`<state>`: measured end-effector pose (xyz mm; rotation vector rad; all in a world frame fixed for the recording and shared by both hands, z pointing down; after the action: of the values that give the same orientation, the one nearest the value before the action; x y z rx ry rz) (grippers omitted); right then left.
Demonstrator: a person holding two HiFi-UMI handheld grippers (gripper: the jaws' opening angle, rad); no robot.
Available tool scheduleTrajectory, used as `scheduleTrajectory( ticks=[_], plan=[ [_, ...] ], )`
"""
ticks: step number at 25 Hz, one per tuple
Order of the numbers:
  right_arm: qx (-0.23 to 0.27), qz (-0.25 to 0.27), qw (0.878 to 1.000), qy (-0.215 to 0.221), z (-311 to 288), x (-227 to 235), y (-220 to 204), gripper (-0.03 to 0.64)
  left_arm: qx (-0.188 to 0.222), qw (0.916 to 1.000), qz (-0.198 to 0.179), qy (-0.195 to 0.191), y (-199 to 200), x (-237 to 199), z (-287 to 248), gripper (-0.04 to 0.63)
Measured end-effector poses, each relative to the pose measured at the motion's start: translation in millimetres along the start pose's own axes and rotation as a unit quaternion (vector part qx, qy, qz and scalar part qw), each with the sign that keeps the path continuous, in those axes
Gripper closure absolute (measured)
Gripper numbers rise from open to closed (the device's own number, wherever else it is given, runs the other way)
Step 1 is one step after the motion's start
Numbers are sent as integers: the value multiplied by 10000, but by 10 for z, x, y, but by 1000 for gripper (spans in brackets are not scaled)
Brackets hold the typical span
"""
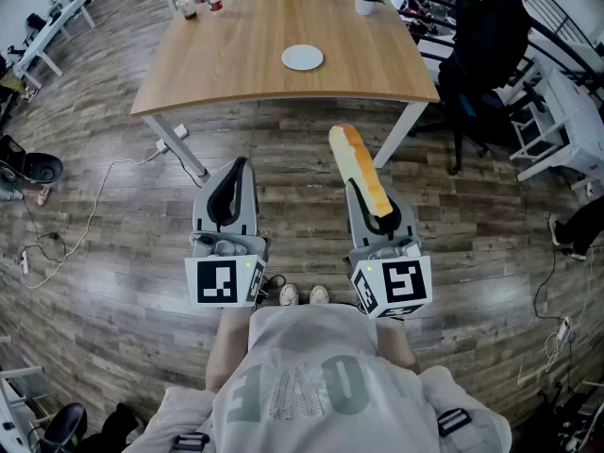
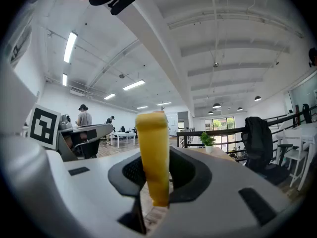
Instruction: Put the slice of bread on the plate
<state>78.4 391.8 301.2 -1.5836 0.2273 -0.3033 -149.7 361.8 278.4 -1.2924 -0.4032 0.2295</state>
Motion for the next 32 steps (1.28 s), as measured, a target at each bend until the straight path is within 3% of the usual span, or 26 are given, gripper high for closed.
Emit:
scheduleTrajectory(
  ticks=[13, 32],
  plan=[
    [62, 247, 9996, 95, -64, -63, -25, 523, -100, 9999, 13, 72, -65, -133, 34, 586],
    [-125, -148, 9998, 38, 80, 397, -244, 523, -232, 9996, -127, 57, -119, 253, -113, 586]
  ],
)
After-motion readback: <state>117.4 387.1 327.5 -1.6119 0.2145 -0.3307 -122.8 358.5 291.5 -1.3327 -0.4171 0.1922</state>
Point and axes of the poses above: the fingertips, and each gripper's own axes: z backward along the fingers, x to its right, y out of its top, the point moved 9 cm from there along z, backward along the fingers, and after that the axes turned 3 degrees about -z, right-handed, at the moved point
